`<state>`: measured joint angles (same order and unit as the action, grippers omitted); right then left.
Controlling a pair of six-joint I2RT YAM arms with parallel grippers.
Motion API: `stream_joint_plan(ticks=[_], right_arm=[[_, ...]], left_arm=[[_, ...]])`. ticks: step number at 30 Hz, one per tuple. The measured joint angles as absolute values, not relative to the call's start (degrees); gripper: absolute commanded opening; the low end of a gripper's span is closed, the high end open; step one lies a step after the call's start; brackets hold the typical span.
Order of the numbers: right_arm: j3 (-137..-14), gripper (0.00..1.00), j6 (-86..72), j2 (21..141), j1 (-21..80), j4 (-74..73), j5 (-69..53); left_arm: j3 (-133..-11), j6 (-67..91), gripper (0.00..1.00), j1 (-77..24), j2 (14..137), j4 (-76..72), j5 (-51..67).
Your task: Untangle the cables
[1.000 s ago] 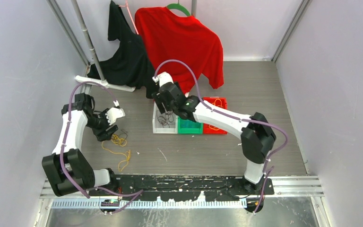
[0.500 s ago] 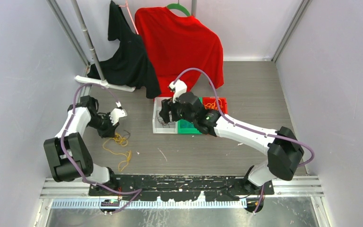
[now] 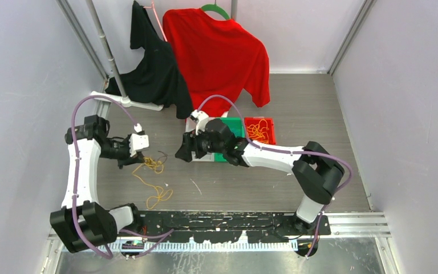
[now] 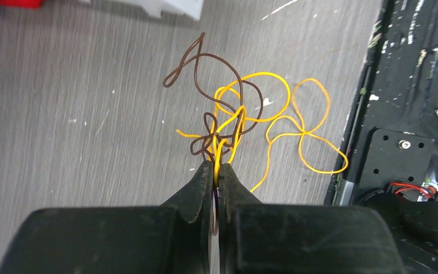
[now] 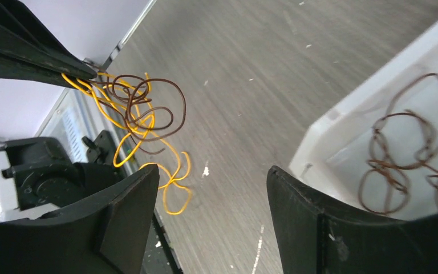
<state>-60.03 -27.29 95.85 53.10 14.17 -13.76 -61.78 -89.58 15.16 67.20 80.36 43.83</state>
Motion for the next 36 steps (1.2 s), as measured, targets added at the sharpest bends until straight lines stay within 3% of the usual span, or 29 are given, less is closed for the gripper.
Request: stream_joint_plan(ticks=[6,15,18,21,23,24,25,26,29,30,36], right_arm=[[-60.77,0.77,-28.56,97.78,55.75,17.54,-17.96],[-63.22,0.69,-28.58,97.78,57.45,19.7,-22.0],[-63.51,0.56,-27.73,97.78,57.87,18.76,-21.67],[-65.19,0.31,-26.46,98.13,58.19,16.53,-20.8],[-66.65,0.05,-25.67,98.45,58.41,15.33,-20.05],[-67.02,0.02,-25.43,98.48,58.46,14.96,-19.7],[-67.18,0.01,-25.04,98.45,58.46,14.94,-19.35],[-67.2,0.01,-25.12,98.39,58.46,14.85,-18.74],[-67.2,0.01,-24.36,98.04,58.57,13.37,-16.32],[-67.2,0.01,-23.99,97.65,58.59,12.53,-15.46],[-66.85,0.01,-22.59,89.89,58.65,9.17,-11.73]], left_arm=[[-64.03,-93.58,0.0,13.67,64.29,86.15,47.51],[-65.04,-93.54,0.0,11.44,62.28,88.23,48.75],[-65.28,-93.47,0.0,10.96,62.26,88.4,48.93],[-65.58,-93.47,0.0,10.5,62.22,88.75,49.1],[-65.69,-93.47,0.0,10.31,62.13,89.08,49.17],[-65.69,-93.47,0.02,10.22,62.11,89.19,49.19],[-65.69,-93.47,0.1,10.15,62.06,89.32,49.23],[-65.69,-93.34,0.31,10.13,62.04,89.36,49.23],[-65.1,-91.11,0.65,10.11,61.63,87.88,49.19],[-64.36,-89.78,0.72,10.11,61.3,86.65,49.28],[-57.06,-78.59,0.76,10.11,58.24,77.17,50.35]])
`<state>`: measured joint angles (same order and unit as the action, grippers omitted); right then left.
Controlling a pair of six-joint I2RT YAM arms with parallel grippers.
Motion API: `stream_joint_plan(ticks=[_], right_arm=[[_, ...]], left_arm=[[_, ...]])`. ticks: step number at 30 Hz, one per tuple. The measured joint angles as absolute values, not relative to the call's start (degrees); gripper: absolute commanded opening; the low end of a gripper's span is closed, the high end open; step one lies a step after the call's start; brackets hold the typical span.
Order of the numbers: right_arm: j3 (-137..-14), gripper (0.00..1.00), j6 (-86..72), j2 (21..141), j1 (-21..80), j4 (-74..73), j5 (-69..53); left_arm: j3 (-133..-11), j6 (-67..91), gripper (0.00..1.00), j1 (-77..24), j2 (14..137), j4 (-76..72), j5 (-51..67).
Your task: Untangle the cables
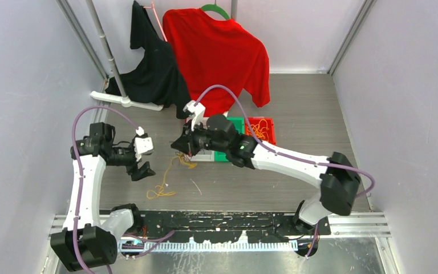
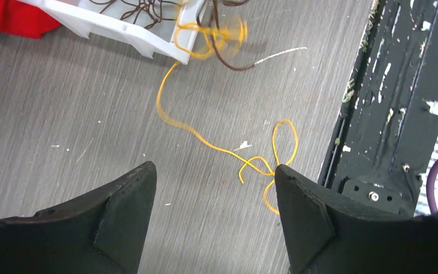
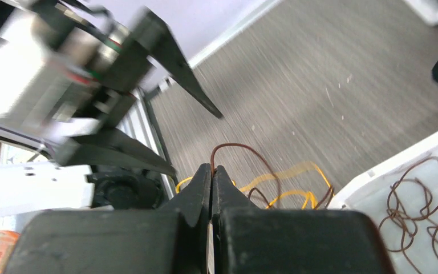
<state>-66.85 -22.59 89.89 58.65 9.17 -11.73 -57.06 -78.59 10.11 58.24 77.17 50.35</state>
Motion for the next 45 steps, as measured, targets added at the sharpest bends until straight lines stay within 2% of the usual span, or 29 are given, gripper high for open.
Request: stream_joint_plan(ticks=[6,15,24,32,36,38,39,45], right_arm=[[-67.66,0.01,-22.92,82.67,58.65,8.91,-11.75],[-68.27,0.01,-27.4,81.14,58.65,9.5,-12.08],[-68.79,0.01,-32.12,77.3,58.76,12.93,-11.64],[-70.0,0.01,-35.51,77.25,58.83,15.99,-12.53],[-71.11,0.01,-36.42,77.25,59.11,16.29,-13.54],[-71.53,0.01,-36.45,77.25,59.31,16.34,-13.8],[-71.61,0.01,-36.42,77.25,59.4,16.32,-13.85],[-71.7,0.01,-36.27,77.25,59.64,16.01,-14.04]], left_arm=[[-51.57,-70.59,0.78,10.11,55.86,69.65,52.1],[-46.13,-56.05,0.8,9.85,55.7,58.06,56.69],[-52.77,-55.77,0.79,9.04,55.2,65.32,73.06],[-53.08,-53.25,0.75,8.71,53.69,64.49,73.8],[-53.21,-50.06,0.83,8.71,51.2,60.88,70.11],[-54.15,-49.41,0.97,8.71,51.4,60.73,69.38],[-54.72,-49.3,1.0,8.71,51.79,60.77,69.36],[-57.43,-50.19,1.0,8.71,55.59,62.78,69.52]])
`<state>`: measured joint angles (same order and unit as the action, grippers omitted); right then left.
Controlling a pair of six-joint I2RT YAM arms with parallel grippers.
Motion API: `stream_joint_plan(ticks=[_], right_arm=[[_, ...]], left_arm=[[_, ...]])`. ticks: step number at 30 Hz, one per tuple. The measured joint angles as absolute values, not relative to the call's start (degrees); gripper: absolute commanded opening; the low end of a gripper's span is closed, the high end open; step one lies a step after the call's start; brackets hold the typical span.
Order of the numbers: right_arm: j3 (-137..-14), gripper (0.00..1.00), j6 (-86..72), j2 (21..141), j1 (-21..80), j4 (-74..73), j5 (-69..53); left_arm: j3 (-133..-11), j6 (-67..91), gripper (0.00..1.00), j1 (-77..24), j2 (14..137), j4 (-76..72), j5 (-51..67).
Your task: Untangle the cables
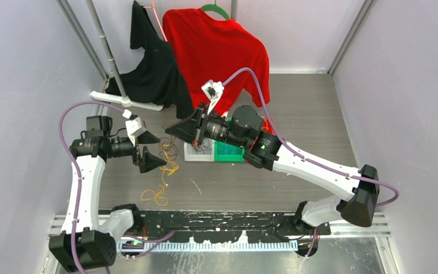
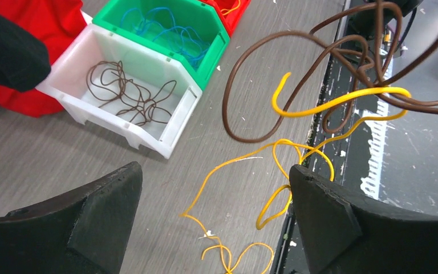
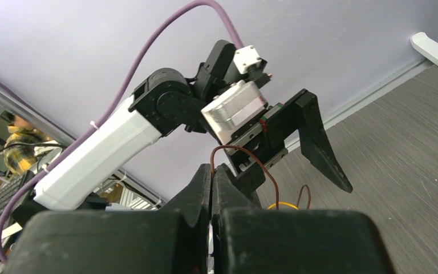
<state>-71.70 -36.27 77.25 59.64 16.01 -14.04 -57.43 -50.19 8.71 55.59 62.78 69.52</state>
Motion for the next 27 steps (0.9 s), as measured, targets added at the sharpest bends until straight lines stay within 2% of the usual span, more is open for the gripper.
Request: stream_joint_plan(ticks=[4,6,10,13,17,23,27], right_arm=[[-71.81,0.01,-36.14,77.23,59.64,15.46,-14.57],[-71.81,0.01,-36.12,77.17,59.64,15.11,-14.68],[-71.81,0.01,-36.05,76.71,59.64,14.55,-14.7],[-71.81,0.01,-35.66,75.9,59.64,14.44,-14.63],[-71.79,0.01,-34.5,74.5,59.64,14.06,-14.04],[-71.79,0.01,-31.77,72.23,59.64,11.64,-11.6],[-71.79,0.01,-29.47,71.18,59.64,8.8,-9.52]], left_arm=[[-57.43,-51.18,0.99,8.71,58.26,63.75,69.23],[-57.56,-52.25,0.91,8.71,59.11,64.36,69.12],[-62.41,-62.0,0.61,8.45,64.6,74.98,70.22],[-67.7,-72.53,0.35,7.29,72.44,84.16,71.29],[-68.42,-78.72,0.02,6.57,77.54,88.25,71.48],[-68.53,-83.5,0.0,6.37,75.68,91.77,70.67],[-69.58,-80.31,0.0,6.37,75.07,91.09,69.17]])
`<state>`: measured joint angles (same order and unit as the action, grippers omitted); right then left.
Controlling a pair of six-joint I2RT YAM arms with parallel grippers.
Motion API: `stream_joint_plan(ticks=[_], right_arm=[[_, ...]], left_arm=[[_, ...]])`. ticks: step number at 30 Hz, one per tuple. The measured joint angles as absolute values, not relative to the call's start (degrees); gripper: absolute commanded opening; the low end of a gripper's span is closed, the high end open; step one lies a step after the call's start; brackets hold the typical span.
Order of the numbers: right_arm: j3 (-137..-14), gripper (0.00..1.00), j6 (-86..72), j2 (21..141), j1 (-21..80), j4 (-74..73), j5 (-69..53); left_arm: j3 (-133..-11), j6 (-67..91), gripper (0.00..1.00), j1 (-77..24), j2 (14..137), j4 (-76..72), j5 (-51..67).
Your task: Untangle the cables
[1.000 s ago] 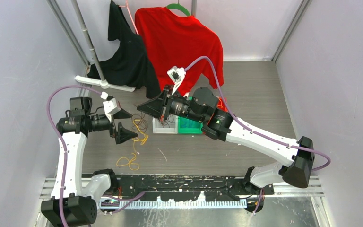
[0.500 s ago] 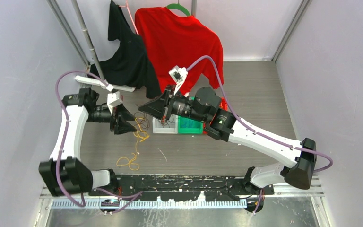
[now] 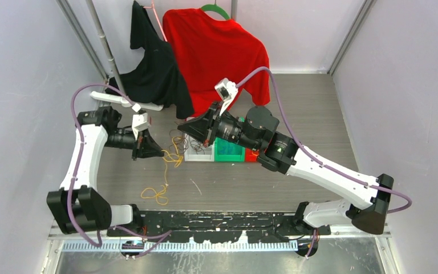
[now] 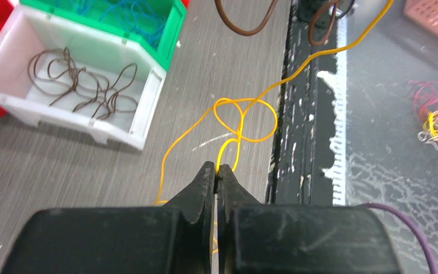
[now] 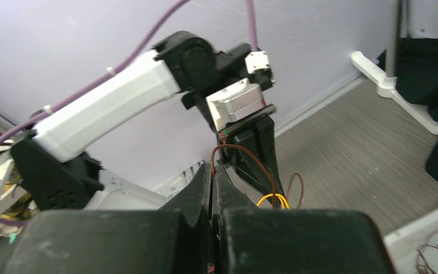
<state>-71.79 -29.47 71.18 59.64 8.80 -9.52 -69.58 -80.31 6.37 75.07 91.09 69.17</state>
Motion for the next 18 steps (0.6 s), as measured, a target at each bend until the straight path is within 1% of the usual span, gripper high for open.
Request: stream_joint_plan(ticks=[3,6,8,11,13,18], right_arm=[[-71.79,0.01,-27.16,69.84,59.61,5.26,-7.22],[-71.79,0.01,-24.18,66.98,59.61,0.62,-4.34],[-71.79,0.01,-22.48,64.79,59.61,-1.89,-2.57],[-71.94,0.01,-19.46,60.95,59.51,-5.82,0.51],[-72.51,0.01,-17.91,59.31,59.42,-7.94,2.26],[-73.73,0.01,-14.02,56.45,59.02,-12.05,7.86]], left_arm=[[-67.96,-71.48,0.0,6.37,70.81,82.98,63.99],[-60.82,-63.79,0.0,6.37,61.6,68.99,52.69],[-56.47,-62.57,0.0,6.39,58.57,62.76,45.01],[-53.25,-63.35,0.0,6.76,58.74,56.8,34.94],[-52.18,-64.49,0.0,7.44,61.41,52.8,29.02],[-48.01,-68.03,0.0,8.54,64.01,45.65,19.2]])
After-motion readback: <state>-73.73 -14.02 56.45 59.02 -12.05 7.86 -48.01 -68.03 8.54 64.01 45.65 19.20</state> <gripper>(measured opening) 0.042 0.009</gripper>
